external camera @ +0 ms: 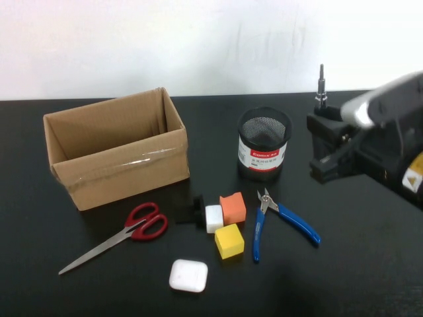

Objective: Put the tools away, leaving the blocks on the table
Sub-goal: Place the picked object into the round holder

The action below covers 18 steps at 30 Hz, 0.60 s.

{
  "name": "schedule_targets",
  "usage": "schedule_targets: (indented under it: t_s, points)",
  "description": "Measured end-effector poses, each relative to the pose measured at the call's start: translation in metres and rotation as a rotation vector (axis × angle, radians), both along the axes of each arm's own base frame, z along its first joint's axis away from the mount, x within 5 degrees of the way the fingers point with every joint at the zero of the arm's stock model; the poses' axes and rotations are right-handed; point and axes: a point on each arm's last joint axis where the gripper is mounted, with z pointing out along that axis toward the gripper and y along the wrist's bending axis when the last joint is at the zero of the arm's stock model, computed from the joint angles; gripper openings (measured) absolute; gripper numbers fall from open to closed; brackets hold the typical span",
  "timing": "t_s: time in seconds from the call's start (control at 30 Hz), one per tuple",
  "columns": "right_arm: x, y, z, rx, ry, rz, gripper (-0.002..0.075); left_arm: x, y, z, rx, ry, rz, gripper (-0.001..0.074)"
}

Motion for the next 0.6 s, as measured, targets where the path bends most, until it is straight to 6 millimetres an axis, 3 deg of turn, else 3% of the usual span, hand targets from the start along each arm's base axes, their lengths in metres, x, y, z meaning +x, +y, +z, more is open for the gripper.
schedule_targets:
  t_s: [0.23, 0.6]
  points:
    - [-0.002, 0.004, 0.004, 0.136, -0.18, 0.042, 0.0132, 0.0, 0.0, 0.0, 0.0, 0.0, 0.0, -0.0004]
    - [0.043, 0.032, -0.006, 0.182, -0.199, 0.056, 0.0132, 0.0, 0.0, 0.0, 0.0, 0.0, 0.0, -0.0004]
